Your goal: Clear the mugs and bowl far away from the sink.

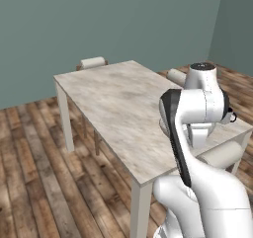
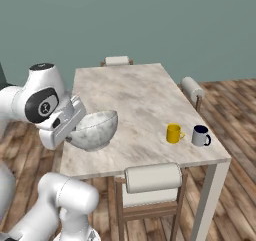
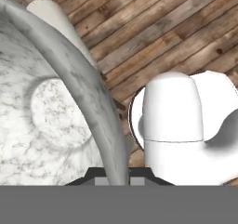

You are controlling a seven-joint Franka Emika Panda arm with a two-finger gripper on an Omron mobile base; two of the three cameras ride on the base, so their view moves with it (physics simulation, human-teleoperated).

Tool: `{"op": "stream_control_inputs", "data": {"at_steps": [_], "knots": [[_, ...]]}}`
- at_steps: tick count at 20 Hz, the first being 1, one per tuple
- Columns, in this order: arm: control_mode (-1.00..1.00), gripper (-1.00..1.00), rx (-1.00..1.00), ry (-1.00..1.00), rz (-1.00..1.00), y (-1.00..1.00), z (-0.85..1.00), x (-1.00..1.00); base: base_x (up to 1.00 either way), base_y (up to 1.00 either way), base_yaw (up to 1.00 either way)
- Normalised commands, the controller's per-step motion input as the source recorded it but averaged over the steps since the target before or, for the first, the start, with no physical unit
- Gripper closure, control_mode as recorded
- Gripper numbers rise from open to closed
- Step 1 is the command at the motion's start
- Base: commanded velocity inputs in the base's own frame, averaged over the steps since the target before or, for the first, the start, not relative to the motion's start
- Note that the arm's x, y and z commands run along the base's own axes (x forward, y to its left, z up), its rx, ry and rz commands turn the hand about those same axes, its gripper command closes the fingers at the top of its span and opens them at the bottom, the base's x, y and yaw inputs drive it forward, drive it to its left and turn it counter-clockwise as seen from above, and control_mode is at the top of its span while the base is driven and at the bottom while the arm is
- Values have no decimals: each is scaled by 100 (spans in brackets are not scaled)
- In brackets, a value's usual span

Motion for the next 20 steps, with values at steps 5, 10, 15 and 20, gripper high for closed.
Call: {"op": "stream_control_inputs", "data": {"at_steps": [5, 10, 15, 20], "knots": [[-100, 100, 0, 0, 23, 0, -37, 60, 0, 0, 0], [-100, 100, 3, 1, 29, 0, -23, 72, 0, 0, 0], [-100, 100, 9, 2, 26, 0, -32, 63, 0, 0, 0], [-100, 100, 15, 0, 15, 0, -42, 47, 0, 0, 0]]}}
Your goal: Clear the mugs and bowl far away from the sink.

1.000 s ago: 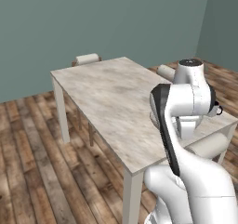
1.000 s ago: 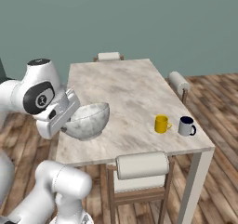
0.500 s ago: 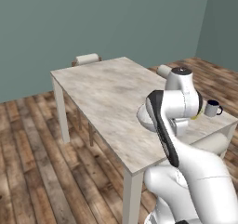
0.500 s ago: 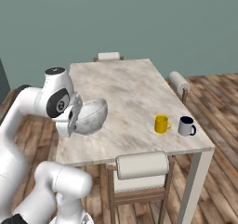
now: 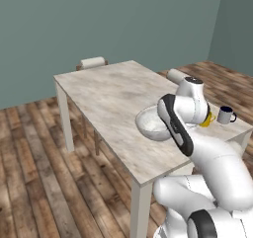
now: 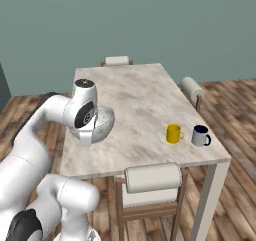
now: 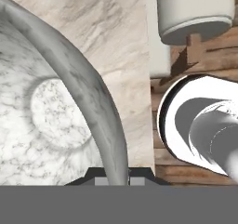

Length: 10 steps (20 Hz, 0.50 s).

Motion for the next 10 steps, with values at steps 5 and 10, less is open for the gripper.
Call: {"op": "stream_control_inputs", "data": {"at_steps": [5, 10], "knots": [[-100, 100, 10, 0, 0, 0, -31, 34, 0, 0, 0], [-100, 100, 1, 0, 0, 0, -25, 33, 0, 0, 0]]}}
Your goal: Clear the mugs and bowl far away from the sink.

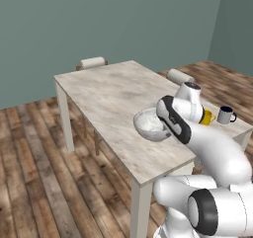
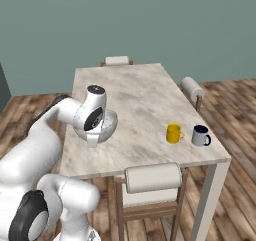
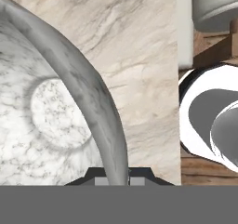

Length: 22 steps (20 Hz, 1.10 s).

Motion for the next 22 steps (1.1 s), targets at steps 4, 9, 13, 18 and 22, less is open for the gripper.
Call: {"op": "stream_control_inputs", "data": {"at_steps": [4, 9, 13, 18, 22], "knots": [[-100, 100, 0, 1, 0, 0, -34, 29, 0, 0, 0], [-100, 100, 0, 3, 0, 0, -37, 26, 0, 0, 0], [-100, 100, 0, 4, 0, 0, -39, 28, 0, 0, 0], [-100, 100, 1, 1, 0, 0, -39, 16, 0, 0, 0], [-100, 100, 3, 0, 0, 0, -45, 3, 0, 0, 0]]}}
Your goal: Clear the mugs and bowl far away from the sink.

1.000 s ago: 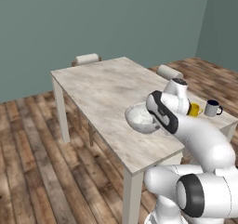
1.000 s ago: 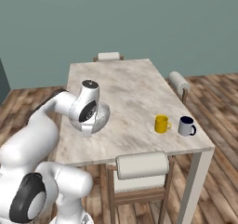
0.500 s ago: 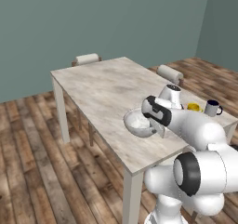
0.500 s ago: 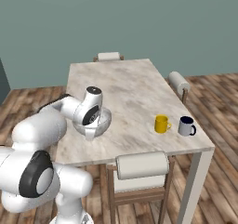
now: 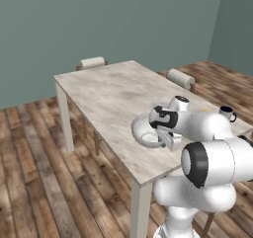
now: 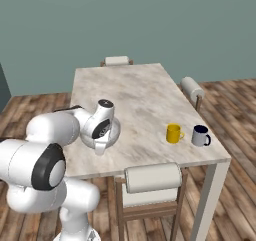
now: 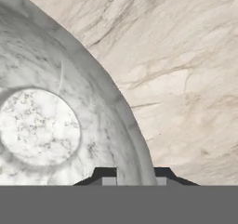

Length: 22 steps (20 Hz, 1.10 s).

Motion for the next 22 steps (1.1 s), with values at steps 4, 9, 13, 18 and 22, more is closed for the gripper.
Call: {"op": "stream_control_inputs", "data": {"at_steps": [4, 9, 13, 18, 22], "knots": [[-100, 100, 2, 0, 0, 0, -48, 0, 0, 0, 0], [-100, -100, 0, 0, 0, 6, -21, 3, 0, 0, 0], [-100, -100, 0, 0, 0, 0, 7, 1, 0, 0, 0], [-100, -100, 7, 0, -1, 0, 48, 0, 0, 0, 0], [-100, -100, 15, 4, 0, 0, 92, -17, 0, 0, 0]]}}
